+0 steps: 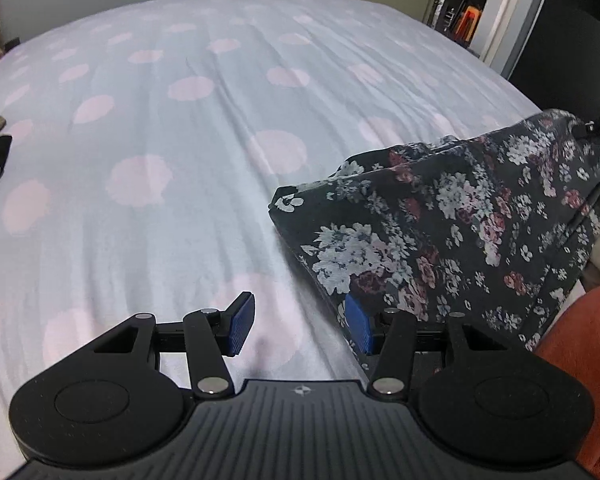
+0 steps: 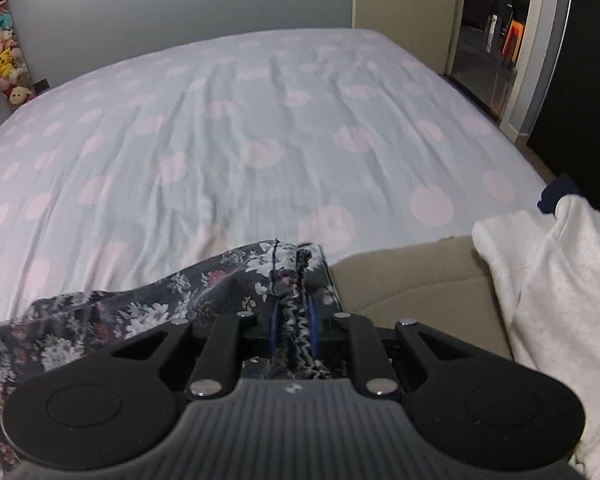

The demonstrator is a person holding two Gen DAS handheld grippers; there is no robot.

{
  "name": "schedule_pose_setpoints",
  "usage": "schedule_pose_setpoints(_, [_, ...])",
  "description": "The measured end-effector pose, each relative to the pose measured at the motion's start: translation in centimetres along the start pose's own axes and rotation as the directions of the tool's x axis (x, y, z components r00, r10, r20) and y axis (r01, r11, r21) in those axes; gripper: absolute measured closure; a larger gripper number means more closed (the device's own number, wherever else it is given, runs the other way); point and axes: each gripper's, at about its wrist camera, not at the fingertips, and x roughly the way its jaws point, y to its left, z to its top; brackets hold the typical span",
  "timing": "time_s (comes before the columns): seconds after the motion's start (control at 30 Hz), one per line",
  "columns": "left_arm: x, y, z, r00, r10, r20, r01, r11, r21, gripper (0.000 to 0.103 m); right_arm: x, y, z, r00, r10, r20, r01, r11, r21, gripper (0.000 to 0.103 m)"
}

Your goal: Fold clothes

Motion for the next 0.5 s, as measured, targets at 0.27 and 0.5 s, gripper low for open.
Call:
schedule_pose_setpoints(0.27, [1.3, -0.2, 1.2, 1.000, -0.016, -0.027, 0.015, 1.000, -0.026, 0.055, 2.5, -1.9, -1.0, 0.999, 0.018, -0.036, -0.017, 0.999, 0.046, 0.084])
schedule_pose_setpoints(0.5, [2.1, 0.6, 1.6, 0.999, -0.034, -0.033, 0.030, 0.993, -0.115, 0.051, 2.7, -2.1, -1.3, 0.999, 0.017, -0.041, -0.015, 0.999, 0.035, 0.078])
